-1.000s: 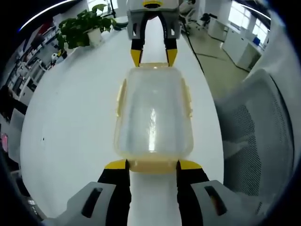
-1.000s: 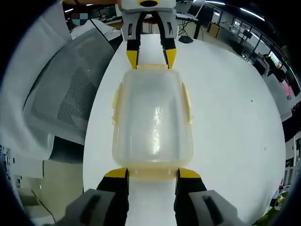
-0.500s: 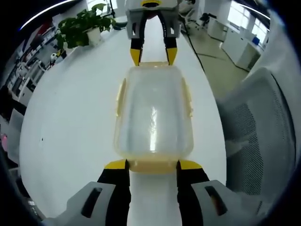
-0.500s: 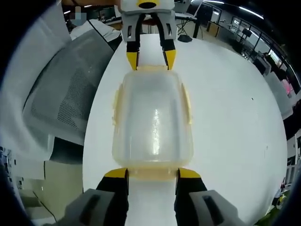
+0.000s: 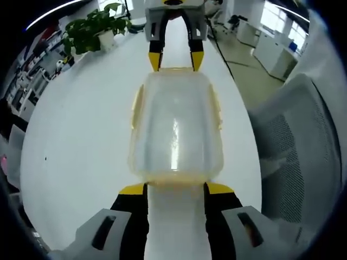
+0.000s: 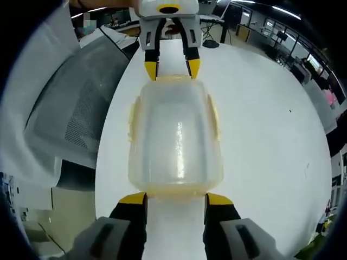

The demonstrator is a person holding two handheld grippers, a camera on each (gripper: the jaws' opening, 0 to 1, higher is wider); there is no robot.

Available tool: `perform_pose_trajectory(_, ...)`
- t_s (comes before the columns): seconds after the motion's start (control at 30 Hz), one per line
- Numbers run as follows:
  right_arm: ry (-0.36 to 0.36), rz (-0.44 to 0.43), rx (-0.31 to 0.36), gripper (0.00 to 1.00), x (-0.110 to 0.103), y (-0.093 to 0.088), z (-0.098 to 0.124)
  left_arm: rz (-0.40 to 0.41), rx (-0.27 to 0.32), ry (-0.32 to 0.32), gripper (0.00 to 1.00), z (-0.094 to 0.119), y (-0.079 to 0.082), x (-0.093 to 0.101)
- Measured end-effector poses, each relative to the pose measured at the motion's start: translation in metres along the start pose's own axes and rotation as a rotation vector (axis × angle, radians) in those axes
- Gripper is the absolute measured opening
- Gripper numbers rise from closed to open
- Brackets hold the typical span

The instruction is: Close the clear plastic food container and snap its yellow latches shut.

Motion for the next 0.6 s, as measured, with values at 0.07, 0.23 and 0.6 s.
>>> perform_pose_trajectory(0.07,-0.001,-0.007,0.005,0.55,0.001,0.000,0.000,0.007,0.022,0.011,0.63,0.002,-0.001,-0.001)
perform_pose_trajectory(0.23,0.017,-0.014,0.006,0.52,-0.001,0.000,0.003,0.023,0.013,-0.009,0.57,0.003,-0.007,0.000)
perform_pose_trajectory(0.6,0.075,-0.198,0.056,0.49,-0.008,-0.004,0.024,0.145,0.066,-0.055,0.53,0.019,-0.007,0.004)
Point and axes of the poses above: the point that each gripper's makers call its tool centre point, and the gripper's own axes: z roughly backward along the fingers, x roughly to its right, y roughly out of its top, the point moved 9 cm from there along z, roughly backward along the fingers, and after that the axes turned 14 degrees about -x, right-handed, at the moved point
